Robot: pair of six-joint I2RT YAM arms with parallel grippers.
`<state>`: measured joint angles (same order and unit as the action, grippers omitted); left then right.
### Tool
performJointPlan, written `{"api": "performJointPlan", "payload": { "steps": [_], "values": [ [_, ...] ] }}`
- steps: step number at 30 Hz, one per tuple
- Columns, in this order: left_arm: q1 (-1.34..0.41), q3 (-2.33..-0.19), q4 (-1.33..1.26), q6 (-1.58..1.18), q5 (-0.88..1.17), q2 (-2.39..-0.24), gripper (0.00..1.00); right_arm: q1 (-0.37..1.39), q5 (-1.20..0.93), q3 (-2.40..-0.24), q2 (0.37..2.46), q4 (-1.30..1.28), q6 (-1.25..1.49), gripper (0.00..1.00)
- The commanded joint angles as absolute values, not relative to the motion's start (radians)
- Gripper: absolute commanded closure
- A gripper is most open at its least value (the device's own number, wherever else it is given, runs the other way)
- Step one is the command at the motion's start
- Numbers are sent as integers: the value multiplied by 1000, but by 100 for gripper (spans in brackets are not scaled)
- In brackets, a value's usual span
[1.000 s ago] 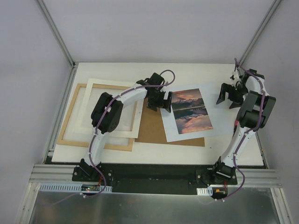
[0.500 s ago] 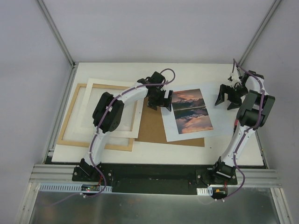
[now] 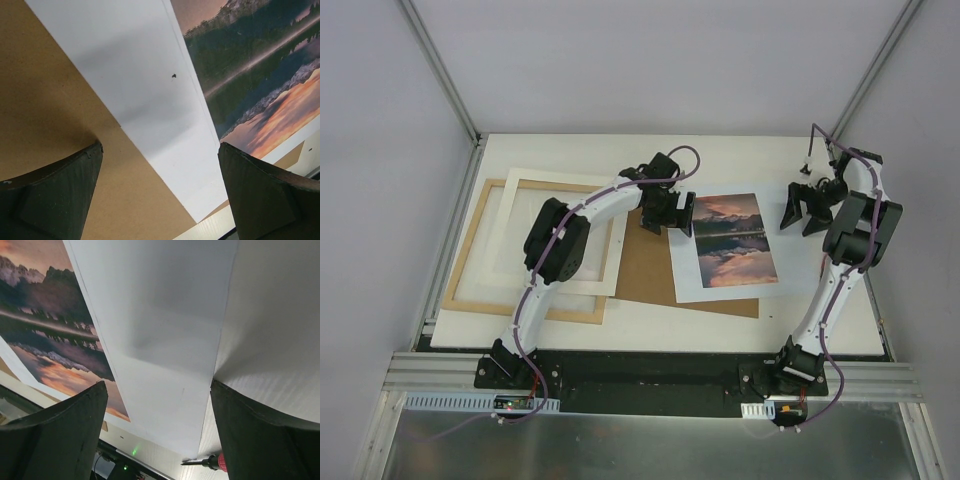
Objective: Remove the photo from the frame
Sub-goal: Adjust the photo in the photo frame.
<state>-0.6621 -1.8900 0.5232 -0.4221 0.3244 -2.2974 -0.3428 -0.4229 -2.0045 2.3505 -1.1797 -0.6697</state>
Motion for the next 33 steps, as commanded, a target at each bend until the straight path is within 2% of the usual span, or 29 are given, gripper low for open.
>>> {"api": "performJointPlan", "payload": {
  "steps": [1, 14, 23, 28, 33],
  "values": [
    [-687, -1890, 558, -457, 324, -2355, 1, -324, -518, -2025, 2352, -1292, -759, 16],
    [-703, -1885, 561, -465, 351, -2350, 1, -347, -724, -2040, 2345, -1394, -788, 21],
    [-706, -1879, 561, -460, 336, -2344, 1, -364, -387, -1891, 2240, -1135, -646, 17],
    [-706, -1882, 561, -462, 339, -2344, 1, -380, -356, -1899, 2260, -1131, -637, 17],
    [-706, -1882, 561, -460, 339, -2345, 1, -411, -506, -1908, 2235, -1155, -637, 17]
  ]
}}
